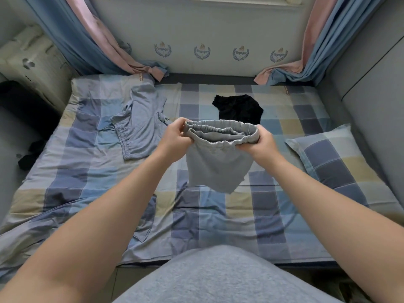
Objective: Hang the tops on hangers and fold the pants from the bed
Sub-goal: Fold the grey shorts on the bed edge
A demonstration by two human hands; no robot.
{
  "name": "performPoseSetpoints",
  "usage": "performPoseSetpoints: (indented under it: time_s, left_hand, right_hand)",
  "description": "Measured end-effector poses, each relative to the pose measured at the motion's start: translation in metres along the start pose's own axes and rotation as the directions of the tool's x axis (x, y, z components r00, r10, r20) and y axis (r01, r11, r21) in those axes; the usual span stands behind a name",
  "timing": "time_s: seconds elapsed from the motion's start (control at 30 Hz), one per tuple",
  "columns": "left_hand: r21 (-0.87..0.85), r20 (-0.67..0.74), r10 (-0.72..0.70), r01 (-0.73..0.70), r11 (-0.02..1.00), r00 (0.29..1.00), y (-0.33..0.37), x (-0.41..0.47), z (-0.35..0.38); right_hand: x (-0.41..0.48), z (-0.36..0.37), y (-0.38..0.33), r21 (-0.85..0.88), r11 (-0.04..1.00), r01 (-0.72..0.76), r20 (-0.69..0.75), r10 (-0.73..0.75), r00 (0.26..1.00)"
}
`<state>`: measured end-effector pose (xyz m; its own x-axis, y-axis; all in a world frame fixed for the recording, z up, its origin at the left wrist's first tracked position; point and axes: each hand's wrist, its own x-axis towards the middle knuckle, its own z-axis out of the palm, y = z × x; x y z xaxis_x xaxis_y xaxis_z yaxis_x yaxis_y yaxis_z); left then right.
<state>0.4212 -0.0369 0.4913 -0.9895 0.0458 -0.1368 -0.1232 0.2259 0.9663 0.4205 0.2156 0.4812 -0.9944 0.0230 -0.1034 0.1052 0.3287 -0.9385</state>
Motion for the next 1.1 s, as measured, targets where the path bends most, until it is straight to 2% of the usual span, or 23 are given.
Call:
performPoseSetpoints:
  time_s: [0.13,0.23,0.37,0.47,0.57,0.7,0.87,1.0,1.1]
  left_hand:
    - [0.057,-0.06,0.085,-0.082,0.995,0.995,0.003,-0.001,0.018]
    - [0.139,-0.071,0.06,-0.05,0.989,0.996,-0.016,-0.01,0.035]
    - [0.248,-0.03,-0.083,0.088,0.965,0.996,-0.076,-0.03,0.064]
    - [0.309,0.016,-0.199,0.184,0.933,0.98,-0.135,-0.051,0.086]
    - [0.383,0.051,-0.347,0.303,0.873,0.936,-0.203,-0.078,0.108]
    - [0.447,0.087,-0.543,0.454,0.771,0.835,-0.295,-0.125,0.132]
    - [0.543,0.146,-0.788,0.617,0.569,0.599,-0.387,-0.194,0.151]
    - [0.612,0.217,-0.87,0.633,0.475,0.443,-0.428,-0.234,0.16]
    - [0.631,0.253,-0.889,0.632,0.45,0.381,-0.442,-0.237,0.164]
  right_hand:
    - [0.001,-0.021,0.002,-0.016,0.999,0.037,0.011,-0.037,0.999]
    - [-0.009,-0.028,0.021,-0.075,0.997,0.019,0.039,-0.016,0.999]
    - [-0.028,-0.019,0.091,-0.26,0.962,-0.086,0.053,0.103,0.993]
    - [-0.055,0.003,0.161,-0.464,0.861,-0.209,0.045,0.258,0.965]
    - [-0.094,0.031,0.232,-0.584,0.764,-0.274,0.063,0.379,0.923]
    - [-0.159,0.063,0.314,-0.66,0.671,-0.338,0.099,0.524,0.846]
    - [-0.239,0.09,0.381,-0.73,0.569,-0.379,0.171,0.689,0.704]
    - [-0.278,0.098,0.408,-0.733,0.519,-0.439,0.229,0.796,0.56]
    - [-0.282,0.099,0.415,-0.744,0.494,-0.45,0.252,0.831,0.496]
